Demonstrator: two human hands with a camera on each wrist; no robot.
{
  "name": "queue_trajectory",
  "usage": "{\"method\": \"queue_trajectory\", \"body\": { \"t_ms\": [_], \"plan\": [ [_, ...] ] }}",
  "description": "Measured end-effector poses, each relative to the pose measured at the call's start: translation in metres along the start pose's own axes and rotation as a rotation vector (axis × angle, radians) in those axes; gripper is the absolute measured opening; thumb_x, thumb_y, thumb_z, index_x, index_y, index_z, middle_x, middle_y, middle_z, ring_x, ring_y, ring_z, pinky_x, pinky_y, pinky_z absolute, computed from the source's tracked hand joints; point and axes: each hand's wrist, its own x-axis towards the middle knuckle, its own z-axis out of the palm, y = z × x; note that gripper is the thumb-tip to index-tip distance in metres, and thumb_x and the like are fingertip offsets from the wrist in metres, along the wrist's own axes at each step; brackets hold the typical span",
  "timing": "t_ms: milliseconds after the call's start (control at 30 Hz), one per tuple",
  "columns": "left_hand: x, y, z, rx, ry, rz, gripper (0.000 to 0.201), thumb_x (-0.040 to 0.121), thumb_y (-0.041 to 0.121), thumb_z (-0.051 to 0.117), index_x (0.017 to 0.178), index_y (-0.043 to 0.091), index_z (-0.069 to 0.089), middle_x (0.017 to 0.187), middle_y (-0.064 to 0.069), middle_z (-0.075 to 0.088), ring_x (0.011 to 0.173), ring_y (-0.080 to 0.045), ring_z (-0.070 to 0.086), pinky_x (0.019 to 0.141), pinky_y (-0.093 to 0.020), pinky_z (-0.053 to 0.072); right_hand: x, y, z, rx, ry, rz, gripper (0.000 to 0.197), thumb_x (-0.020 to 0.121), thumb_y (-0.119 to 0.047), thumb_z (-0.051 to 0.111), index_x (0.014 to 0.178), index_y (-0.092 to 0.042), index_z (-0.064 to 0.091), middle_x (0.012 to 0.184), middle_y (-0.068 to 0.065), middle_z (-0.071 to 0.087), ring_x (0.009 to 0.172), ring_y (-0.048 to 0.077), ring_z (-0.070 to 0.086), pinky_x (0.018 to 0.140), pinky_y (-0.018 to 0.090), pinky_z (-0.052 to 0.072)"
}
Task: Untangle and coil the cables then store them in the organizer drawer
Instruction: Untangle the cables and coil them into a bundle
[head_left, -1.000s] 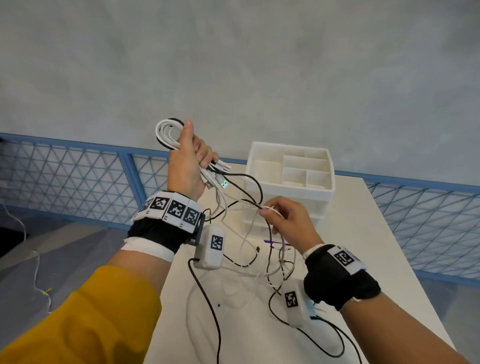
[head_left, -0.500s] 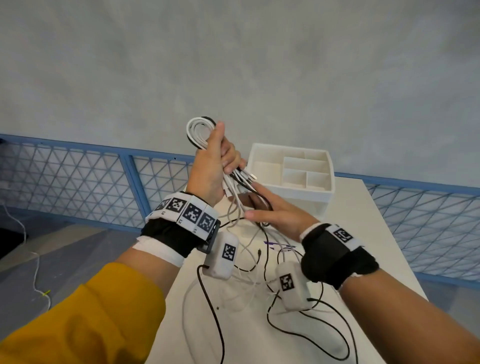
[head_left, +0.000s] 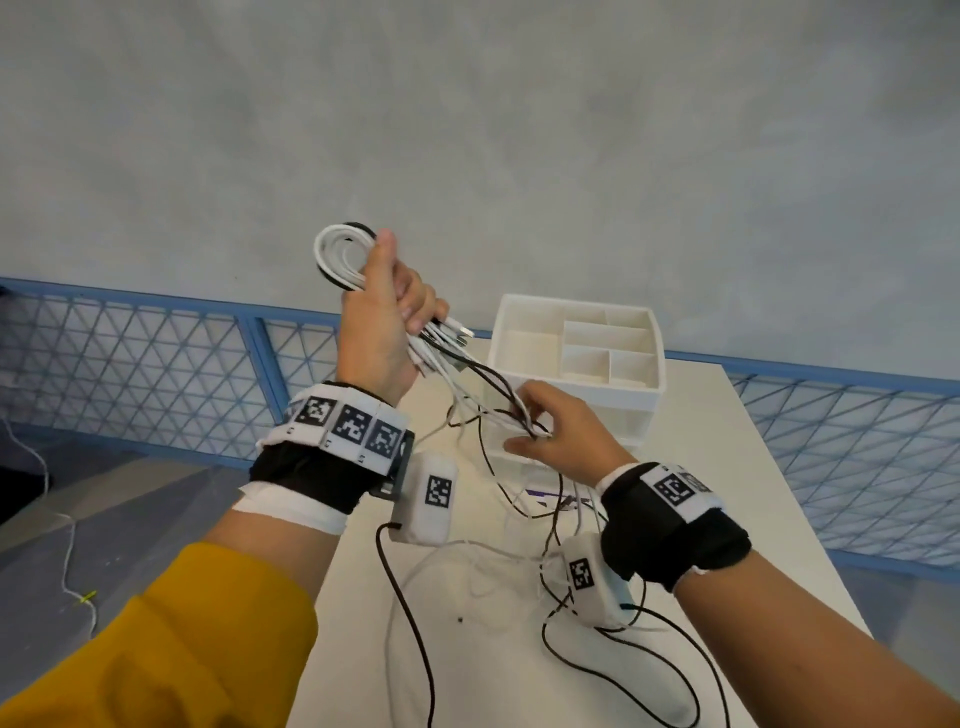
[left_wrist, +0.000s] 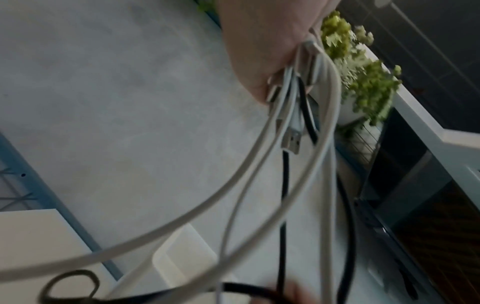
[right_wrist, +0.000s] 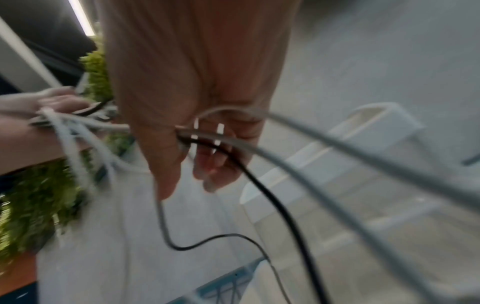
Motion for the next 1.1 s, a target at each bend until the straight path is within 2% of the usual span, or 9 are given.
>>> {"method": "queue_trajectory", "body": {
  "t_ms": [100, 200, 300, 433, 533, 667, 867, 1000, 1100],
  "plan": [
    [0.009, 0.015, -0.005, -0.031, 0.027, 0.030, 0.054, 0.096, 0.038, 0.044, 0.045, 0.022, 0.036, 0.035, 0.008, 0.026, 0.032, -0.008, 0.024, 0.047, -0.024, 0.037, -0.015, 0.018, -0.011, 0.291, -0.031, 0.115, 0.012, 0.078, -0.015, 0.070, 0.083, -0.017, 0.060, 0.076, -0.002, 0.057, 0.071, 0.013, 0.054, 0.064, 0.020, 0.051],
    [0.011, 0.015, -0.007, -0.040, 0.044, 0.037, 0.055, 0.096, 0.038, 0.043, 0.044, 0.022, 0.036, 0.034, 0.007, 0.026, 0.032, -0.008, 0.025, 0.047, -0.024, 0.037, -0.023, 0.025, -0.020, 0.349, 0.075, 0.091, 0.017, 0.083, -0.013, 0.064, 0.100, -0.014, 0.067, 0.086, 0.004, 0.063, 0.078, 0.012, 0.059, 0.070, 0.025, 0.056],
    [0.011, 0.006, -0.006, -0.041, 0.054, 0.027, 0.055, 0.096, 0.039, 0.044, 0.044, 0.022, 0.036, 0.034, 0.007, 0.027, 0.032, -0.008, 0.025, 0.048, -0.024, 0.038, -0.025, 0.021, -0.025, 0.386, 0.162, 0.077, 0.014, 0.087, -0.008, 0.058, 0.093, -0.012, 0.069, 0.080, 0.003, 0.064, 0.072, 0.007, 0.060, 0.071, 0.020, 0.053],
    [0.009, 0.000, -0.003, -0.063, 0.057, 0.009, 0.053, 0.095, 0.039, 0.045, 0.046, 0.021, 0.036, 0.035, 0.007, 0.027, 0.032, -0.008, 0.026, 0.049, -0.024, 0.039, -0.024, 0.017, -0.023, 0.188, 0.012, 0.072, 0.015, 0.087, -0.015, 0.059, 0.100, -0.019, 0.065, 0.087, -0.005, 0.064, 0.078, 0.004, 0.058, 0.075, 0.015, 0.049],
    [0.007, 0.001, 0.004, -0.073, 0.070, 0.015, 0.052, 0.095, 0.038, 0.045, 0.047, 0.020, 0.034, 0.035, 0.007, 0.026, 0.033, -0.008, 0.024, 0.048, -0.023, 0.038, -0.023, 0.020, -0.005, -0.048, -0.114, 0.056, 0.022, 0.090, -0.021, 0.054, 0.111, -0.017, 0.062, 0.096, -0.007, 0.058, 0.086, 0.010, 0.053, 0.079, 0.020, 0.040],
    [0.005, 0.005, 0.005, -0.041, 0.072, 0.025, 0.052, 0.095, 0.039, 0.045, 0.048, 0.020, 0.033, 0.036, 0.007, 0.025, 0.033, -0.008, 0.024, 0.049, -0.023, 0.038, -0.025, 0.017, 0.000, 0.187, 0.048, 0.123, 0.019, 0.092, -0.018, 0.050, 0.096, -0.011, 0.068, 0.071, -0.001, 0.060, 0.069, 0.016, 0.057, 0.074, 0.029, 0.048],
    [0.003, 0.000, 0.005, -0.028, 0.091, 0.019, 0.051, 0.094, 0.039, 0.047, 0.048, 0.021, 0.033, 0.037, 0.007, 0.026, 0.034, -0.009, 0.023, 0.049, -0.023, 0.036, -0.019, -0.011, -0.009, 0.082, 0.202, -0.050, 0.019, 0.088, -0.023, 0.057, 0.097, -0.014, 0.071, 0.080, 0.001, 0.059, 0.075, 0.014, 0.054, 0.068, 0.021, 0.041],
    [-0.002, -0.012, 0.017, -0.019, 0.094, -0.003, 0.052, 0.094, 0.039, 0.047, 0.048, 0.021, 0.033, 0.037, 0.007, 0.025, 0.034, -0.009, 0.023, 0.047, -0.023, 0.036, -0.017, -0.030, 0.006, -0.284, -0.064, -0.029, 0.023, 0.097, -0.033, 0.035, 0.098, -0.013, 0.044, 0.067, -0.003, 0.052, 0.068, 0.024, 0.050, 0.063, 0.032, 0.035],
    [-0.004, -0.016, 0.025, -0.029, 0.078, -0.019, 0.051, 0.094, 0.038, 0.048, 0.048, 0.021, 0.033, 0.037, 0.007, 0.025, 0.034, -0.009, 0.024, 0.048, -0.023, 0.036, -0.021, -0.023, 0.017, -0.477, -0.194, 0.045, 0.029, 0.093, -0.034, 0.037, 0.111, -0.011, 0.035, 0.087, 0.010, 0.060, 0.079, 0.031, 0.055, 0.066, 0.033, 0.034]
  ]
}}
